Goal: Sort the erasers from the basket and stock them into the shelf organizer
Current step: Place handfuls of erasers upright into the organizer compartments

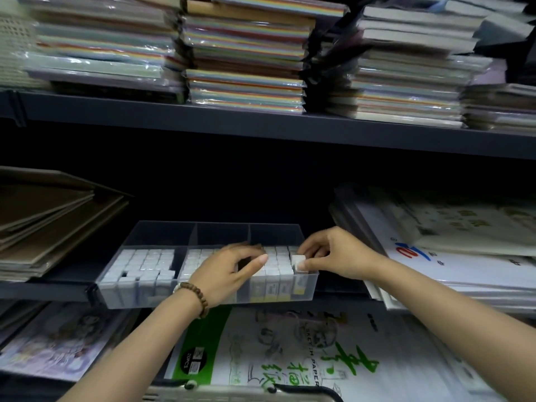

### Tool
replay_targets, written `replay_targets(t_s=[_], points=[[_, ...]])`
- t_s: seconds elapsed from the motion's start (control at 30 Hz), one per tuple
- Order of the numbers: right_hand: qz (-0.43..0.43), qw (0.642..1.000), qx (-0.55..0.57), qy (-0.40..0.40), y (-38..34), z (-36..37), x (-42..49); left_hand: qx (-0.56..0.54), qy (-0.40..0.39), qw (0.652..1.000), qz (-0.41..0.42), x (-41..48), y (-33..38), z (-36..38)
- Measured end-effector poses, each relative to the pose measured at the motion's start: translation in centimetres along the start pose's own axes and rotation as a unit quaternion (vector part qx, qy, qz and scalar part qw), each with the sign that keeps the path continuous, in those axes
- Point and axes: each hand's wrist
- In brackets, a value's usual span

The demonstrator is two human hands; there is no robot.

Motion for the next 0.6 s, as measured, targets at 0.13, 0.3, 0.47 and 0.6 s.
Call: replay_targets(t_s=[0.13, 0.3, 0.47, 0.6], points=[[0.025, 0.998, 0.017, 0.055, 0.2, 0.1, -0.7, -0.011, -0.001, 1.0, -0.001, 0.0, -0.2, -0.1], [0.105, 0.984, 0.122, 0.076, 1.1, 1.6, -1.0, 0.011, -0.003, 1.0, 0.002, -0.1, 0.1, 0.0], [0.135, 0.956, 0.224, 0.134, 0.4, 1.8, -3.2, -0.024, 0.008, 1.0, 0.0, -2.5, 1.2, -0.9], [0.104, 0.941, 0.296, 0.129, -0.6, 2.9, -7.0, -0.062, 0.023, 0.998, 0.006, -7.0, 1.8, -1.2]])
Point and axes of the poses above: each hand's wrist, its own x-axis towards the middle knuckle, its own z-axis out of the palm, y = z × x, and after that the axes turned 6 degrees about -z, right-handed
